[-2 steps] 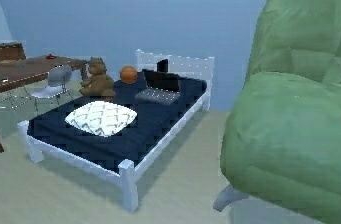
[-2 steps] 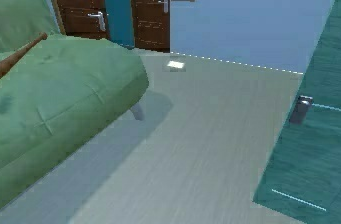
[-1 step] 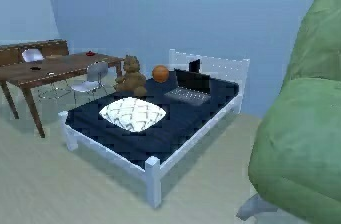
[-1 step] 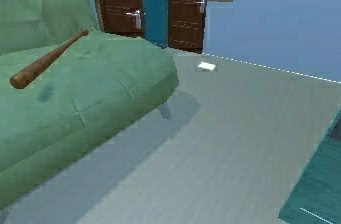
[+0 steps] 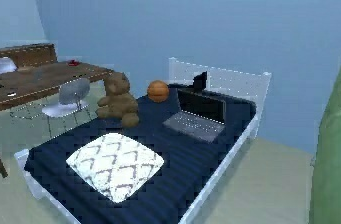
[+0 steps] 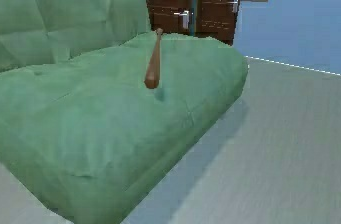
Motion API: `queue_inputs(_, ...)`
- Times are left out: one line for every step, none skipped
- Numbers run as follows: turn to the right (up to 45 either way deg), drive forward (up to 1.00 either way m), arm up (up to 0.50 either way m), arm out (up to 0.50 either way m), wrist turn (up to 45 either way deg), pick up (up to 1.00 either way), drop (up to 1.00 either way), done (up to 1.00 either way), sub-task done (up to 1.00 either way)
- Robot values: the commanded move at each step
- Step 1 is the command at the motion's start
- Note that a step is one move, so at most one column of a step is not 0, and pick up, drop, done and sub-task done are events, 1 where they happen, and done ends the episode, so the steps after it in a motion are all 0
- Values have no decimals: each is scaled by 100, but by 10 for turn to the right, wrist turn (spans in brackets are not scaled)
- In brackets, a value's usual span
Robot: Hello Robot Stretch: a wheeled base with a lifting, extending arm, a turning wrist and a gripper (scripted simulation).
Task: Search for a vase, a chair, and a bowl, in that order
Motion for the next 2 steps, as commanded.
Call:
queue_inputs(-450,0,0,0,0,0,0,0,0)
queue_inputs(-120,0,0,0,0,0,0,0,0)
